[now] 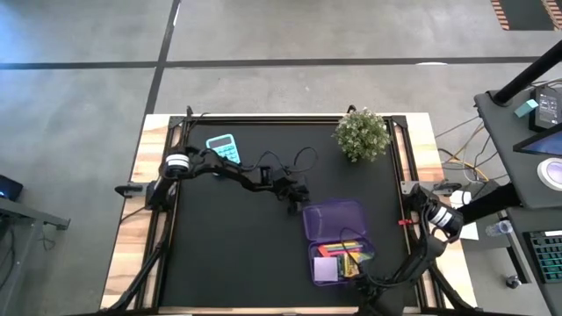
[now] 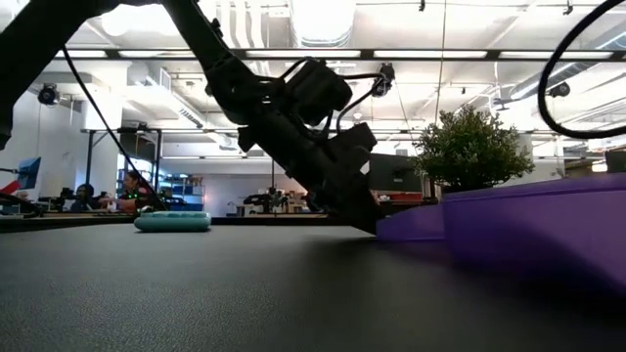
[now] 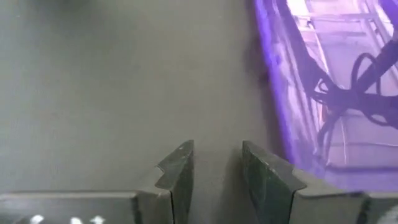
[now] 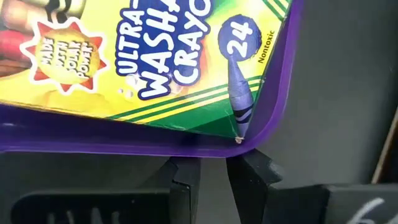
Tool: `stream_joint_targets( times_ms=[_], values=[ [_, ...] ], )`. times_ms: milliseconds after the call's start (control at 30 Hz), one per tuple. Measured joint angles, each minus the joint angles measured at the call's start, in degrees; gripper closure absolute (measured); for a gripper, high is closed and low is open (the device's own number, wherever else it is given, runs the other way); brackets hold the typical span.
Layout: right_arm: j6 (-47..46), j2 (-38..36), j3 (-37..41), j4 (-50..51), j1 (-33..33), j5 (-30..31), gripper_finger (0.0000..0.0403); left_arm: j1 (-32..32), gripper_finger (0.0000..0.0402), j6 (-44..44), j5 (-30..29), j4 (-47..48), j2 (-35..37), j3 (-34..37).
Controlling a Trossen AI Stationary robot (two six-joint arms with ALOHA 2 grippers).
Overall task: Pack school essentials
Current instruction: Close the supply box
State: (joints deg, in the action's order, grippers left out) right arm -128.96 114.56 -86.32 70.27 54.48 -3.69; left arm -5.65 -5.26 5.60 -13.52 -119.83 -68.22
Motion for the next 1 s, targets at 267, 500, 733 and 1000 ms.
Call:
stream_joint_targets(
  times_ms=[267,500,733,1000],
  values=[
    [0.2,0.0,1.2,0.0,-1.7,2.3,0.0339,0.7,0.0283,0.2,1.5,0.1,-0.2,-0.4],
    [0.8,0.0,1.5,-0.2,-1.9,2.2,0.0339,0.7,0.0283,1.7,4.1,0.9,1.0,-0.3],
    [1.9,0.0,1.6,-0.3,-1.9,2.3,0.0339,-0.1,0.0283,4.6,6.6,0.5,5.3,-0.3],
    [2.1,0.0,1.7,-0.3,-2.0,2.3,0.0339,0.5,0.0283,4.7,2.9,0.7,5.6,0.1]
  ],
)
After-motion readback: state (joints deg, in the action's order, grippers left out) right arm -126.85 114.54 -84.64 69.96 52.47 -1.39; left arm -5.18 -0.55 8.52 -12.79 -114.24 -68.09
